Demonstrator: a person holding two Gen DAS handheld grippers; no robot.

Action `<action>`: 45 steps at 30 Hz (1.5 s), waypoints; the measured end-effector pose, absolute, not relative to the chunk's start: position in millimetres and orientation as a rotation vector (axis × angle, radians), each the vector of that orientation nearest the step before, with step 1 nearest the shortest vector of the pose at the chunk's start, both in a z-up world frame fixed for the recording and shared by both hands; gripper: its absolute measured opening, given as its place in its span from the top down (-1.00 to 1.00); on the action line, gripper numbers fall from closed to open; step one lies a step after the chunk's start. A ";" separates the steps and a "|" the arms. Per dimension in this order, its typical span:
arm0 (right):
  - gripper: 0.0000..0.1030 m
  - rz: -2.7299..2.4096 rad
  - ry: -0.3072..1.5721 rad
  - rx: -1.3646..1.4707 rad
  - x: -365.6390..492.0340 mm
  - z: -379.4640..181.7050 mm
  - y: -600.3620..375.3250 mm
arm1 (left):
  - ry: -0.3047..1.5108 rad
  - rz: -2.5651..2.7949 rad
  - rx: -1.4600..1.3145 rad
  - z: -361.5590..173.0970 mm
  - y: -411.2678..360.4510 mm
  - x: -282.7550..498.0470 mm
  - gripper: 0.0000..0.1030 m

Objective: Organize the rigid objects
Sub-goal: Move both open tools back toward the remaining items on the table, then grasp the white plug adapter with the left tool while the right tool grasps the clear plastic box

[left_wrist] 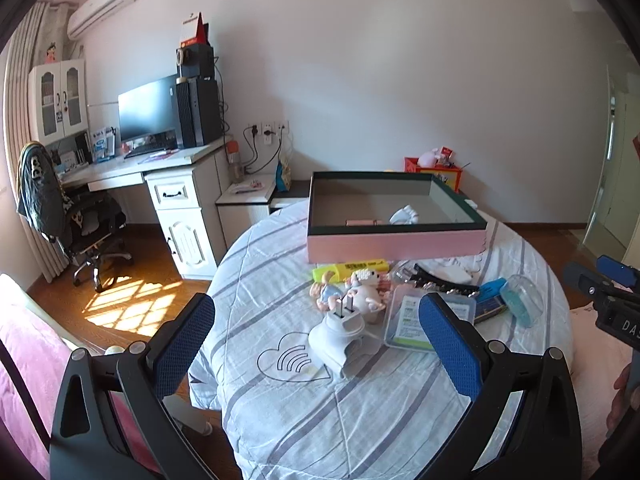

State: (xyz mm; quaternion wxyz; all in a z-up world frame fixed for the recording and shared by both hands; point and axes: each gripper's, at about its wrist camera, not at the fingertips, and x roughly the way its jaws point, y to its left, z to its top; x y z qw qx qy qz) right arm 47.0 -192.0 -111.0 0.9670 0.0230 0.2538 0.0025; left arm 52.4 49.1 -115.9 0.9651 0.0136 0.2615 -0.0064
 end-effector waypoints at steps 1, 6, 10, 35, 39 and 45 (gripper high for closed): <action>-0.68 0.003 0.528 0.048 50.5 -116.0 -194.2 | 0.549 -0.009 0.027 -121.9 51.7 55.9 -1.00; -0.68 -0.002 0.598 0.056 68.6 -141.4 -203.4 | 0.650 -0.033 -0.018 -148.7 56.9 70.2 -1.00; -0.68 0.002 0.642 0.071 80.1 -159.6 -209.2 | 0.676 -0.104 -0.019 -157.6 35.7 74.5 -1.00; -0.68 0.094 0.712 0.026 103.0 -185.9 -180.9 | 0.839 -0.050 0.013 -219.4 51.7 146.0 -0.95; -0.68 0.104 0.712 0.008 103.2 -183.0 -171.2 | 0.803 -0.091 0.029 -216.7 52.1 142.1 -0.01; -0.68 0.161 0.720 -0.024 104.6 -182.5 -146.9 | 0.790 -0.089 0.021 -212.5 60.6 121.6 0.03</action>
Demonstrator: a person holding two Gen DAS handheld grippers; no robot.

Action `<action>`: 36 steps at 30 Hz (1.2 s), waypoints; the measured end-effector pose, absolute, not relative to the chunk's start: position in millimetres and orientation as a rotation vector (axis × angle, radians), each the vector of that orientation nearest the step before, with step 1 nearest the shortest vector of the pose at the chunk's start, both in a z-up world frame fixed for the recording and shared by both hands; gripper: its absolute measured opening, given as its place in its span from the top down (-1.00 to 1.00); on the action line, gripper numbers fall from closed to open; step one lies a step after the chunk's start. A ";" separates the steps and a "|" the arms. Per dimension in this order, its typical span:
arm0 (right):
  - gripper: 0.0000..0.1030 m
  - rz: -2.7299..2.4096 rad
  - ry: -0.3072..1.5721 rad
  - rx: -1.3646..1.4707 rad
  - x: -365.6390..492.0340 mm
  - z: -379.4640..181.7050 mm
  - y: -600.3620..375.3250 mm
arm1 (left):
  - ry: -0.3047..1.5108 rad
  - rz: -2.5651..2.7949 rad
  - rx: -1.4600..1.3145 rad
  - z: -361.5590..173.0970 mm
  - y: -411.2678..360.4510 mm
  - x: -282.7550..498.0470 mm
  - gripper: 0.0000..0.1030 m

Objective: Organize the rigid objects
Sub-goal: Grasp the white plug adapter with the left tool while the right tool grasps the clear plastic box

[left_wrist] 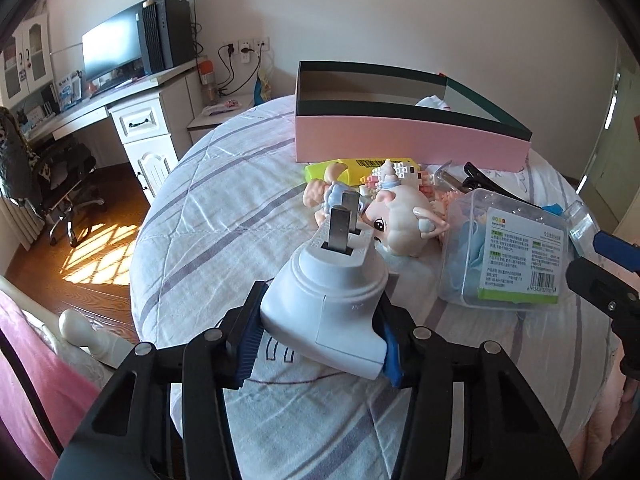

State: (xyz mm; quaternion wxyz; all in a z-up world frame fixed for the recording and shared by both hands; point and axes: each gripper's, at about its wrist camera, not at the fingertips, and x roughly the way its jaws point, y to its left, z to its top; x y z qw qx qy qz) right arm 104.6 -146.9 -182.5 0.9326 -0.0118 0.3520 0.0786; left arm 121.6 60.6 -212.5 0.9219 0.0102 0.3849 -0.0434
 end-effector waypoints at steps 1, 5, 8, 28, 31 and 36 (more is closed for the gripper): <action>-0.68 0.179 0.719 -0.026 104.4 -183.0 -142.7 | 0.787 -0.089 0.017 -210.9 61.9 117.0 0.03; -0.68 0.241 0.725 0.010 111.8 -184.2 -132.0 | 0.775 -0.097 0.009 -203.4 63.8 99.6 0.03; -0.68 0.294 0.734 0.039 126.4 -187.4 -127.5 | 0.757 -0.091 0.017 -196.2 62.2 87.9 0.03; 0.07 0.509 0.725 -0.047 96.5 -196.2 -94.0 | 0.751 -0.064 0.024 -186.8 55.2 69.0 0.03; 0.07 0.525 0.740 -0.062 97.7 -200.5 -89.1 | 0.756 -0.059 0.027 -188.8 55.2 67.9 0.03; 0.08 0.571 0.748 -0.062 113.1 -202.8 -80.6 | 0.776 -0.035 0.018 -194.3 60.4 74.3 0.03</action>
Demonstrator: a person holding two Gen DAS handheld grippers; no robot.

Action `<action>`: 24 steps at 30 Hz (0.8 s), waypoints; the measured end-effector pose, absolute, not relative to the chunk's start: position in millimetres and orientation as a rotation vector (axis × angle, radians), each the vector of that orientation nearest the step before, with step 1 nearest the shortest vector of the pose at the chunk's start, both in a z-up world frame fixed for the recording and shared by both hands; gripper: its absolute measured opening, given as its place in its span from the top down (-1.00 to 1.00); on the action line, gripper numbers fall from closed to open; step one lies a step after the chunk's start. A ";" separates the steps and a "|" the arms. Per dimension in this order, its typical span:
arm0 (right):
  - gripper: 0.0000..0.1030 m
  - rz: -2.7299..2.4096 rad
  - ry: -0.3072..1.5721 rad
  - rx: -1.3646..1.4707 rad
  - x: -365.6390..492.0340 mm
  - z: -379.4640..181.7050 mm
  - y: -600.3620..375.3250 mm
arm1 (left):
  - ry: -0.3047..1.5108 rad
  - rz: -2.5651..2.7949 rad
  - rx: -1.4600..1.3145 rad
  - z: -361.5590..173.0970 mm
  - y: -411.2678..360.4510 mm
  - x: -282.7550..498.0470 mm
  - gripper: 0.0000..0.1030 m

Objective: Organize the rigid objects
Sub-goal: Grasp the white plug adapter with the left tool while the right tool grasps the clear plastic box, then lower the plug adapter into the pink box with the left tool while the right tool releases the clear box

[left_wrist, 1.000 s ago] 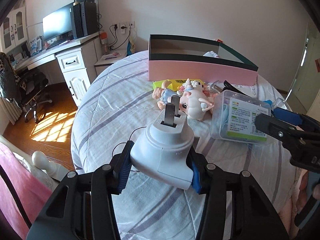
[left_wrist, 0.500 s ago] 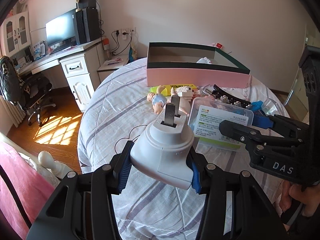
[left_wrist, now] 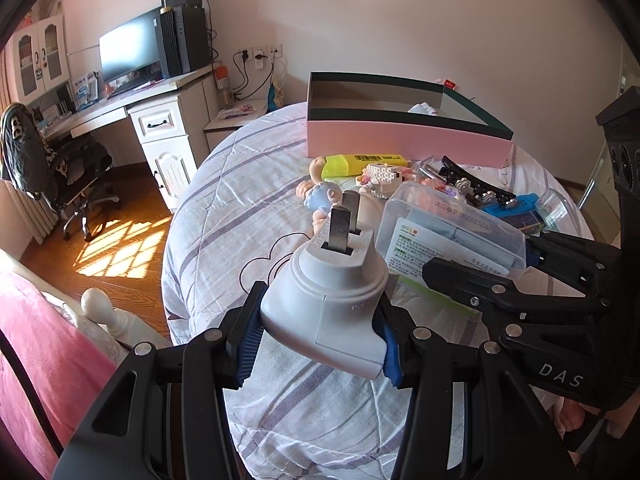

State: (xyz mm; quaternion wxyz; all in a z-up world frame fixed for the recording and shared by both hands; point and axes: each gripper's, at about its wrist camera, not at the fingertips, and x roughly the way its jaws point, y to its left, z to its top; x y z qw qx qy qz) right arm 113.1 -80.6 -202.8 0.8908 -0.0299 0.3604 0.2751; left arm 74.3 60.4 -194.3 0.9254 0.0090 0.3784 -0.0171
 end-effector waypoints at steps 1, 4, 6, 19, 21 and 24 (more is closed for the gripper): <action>0.08 0.583 0.757 -0.062 116.7 -204.2 -79.8 | 0.781 -0.040 0.019 -195.1 60.3 76.0 0.03; 0.35 0.615 0.748 -0.043 122.3 -205.7 -77.8 | 0.778 -0.041 0.026 -195.1 57.4 79.2 0.03; 0.36 0.612 0.726 -0.049 120.5 -204.1 -77.1 | 0.776 -0.048 0.024 -192.4 55.5 83.0 0.03; 0.36 0.500 0.556 -0.074 129.3 -134.4 -115.2 | 0.621 -0.139 0.104 -118.3 3.4 145.6 0.03; 0.36 0.458 0.544 -0.066 144.8 -122.6 -125.4 | 0.594 -0.141 0.127 -106.6 -7.9 166.4 0.03; 0.35 0.388 0.528 -0.067 173.8 -109.7 -138.7 | 0.587 -0.145 0.144 -94.4 -21.7 205.0 0.03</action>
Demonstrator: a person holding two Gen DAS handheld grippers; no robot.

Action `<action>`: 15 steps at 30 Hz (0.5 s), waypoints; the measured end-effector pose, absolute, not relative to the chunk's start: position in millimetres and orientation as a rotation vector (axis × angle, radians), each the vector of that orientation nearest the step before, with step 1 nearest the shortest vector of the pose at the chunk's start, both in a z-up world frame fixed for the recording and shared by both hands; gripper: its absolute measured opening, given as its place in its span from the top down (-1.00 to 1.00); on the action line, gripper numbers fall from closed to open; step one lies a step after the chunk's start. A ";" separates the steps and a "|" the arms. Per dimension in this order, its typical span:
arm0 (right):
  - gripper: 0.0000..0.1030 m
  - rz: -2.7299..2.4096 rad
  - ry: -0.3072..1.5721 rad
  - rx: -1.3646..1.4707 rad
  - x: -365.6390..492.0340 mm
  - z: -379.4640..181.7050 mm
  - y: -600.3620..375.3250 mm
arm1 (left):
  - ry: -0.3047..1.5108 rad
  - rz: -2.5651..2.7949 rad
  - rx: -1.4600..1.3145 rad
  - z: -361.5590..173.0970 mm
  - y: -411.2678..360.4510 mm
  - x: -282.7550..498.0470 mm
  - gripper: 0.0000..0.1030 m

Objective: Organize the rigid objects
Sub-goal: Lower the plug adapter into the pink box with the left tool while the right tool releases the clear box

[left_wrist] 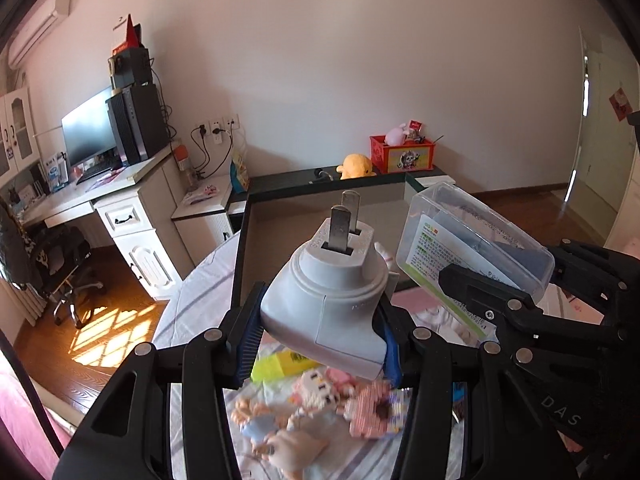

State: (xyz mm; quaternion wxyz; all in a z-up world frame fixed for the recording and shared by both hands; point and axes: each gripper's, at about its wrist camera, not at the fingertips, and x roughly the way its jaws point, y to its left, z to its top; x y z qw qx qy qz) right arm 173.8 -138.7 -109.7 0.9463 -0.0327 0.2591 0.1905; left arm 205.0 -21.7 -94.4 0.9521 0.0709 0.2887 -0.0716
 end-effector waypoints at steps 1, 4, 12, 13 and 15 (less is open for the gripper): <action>0.35 0.371 0.528 -0.066 185.8 -107.0 -142.0 | 0.588 -0.143 0.152 -92.5 -25.6 218.4 0.03; 0.35 0.317 0.539 -0.071 221.1 -103.0 -150.0 | 0.597 -0.111 0.186 -91.9 -35.3 257.7 0.03; 0.35 0.214 0.641 -0.078 296.0 -131.7 -165.4 | 0.715 -0.054 0.209 -127.1 -38.5 341.2 0.03; 0.35 0.209 0.653 -0.071 301.4 -136.9 -167.2 | 0.730 -0.047 0.207 -131.7 -38.1 347.3 0.03; 0.35 0.200 0.678 -0.072 309.6 -144.5 -168.5 | 0.746 -0.048 0.213 -140.5 -38.1 353.0 0.03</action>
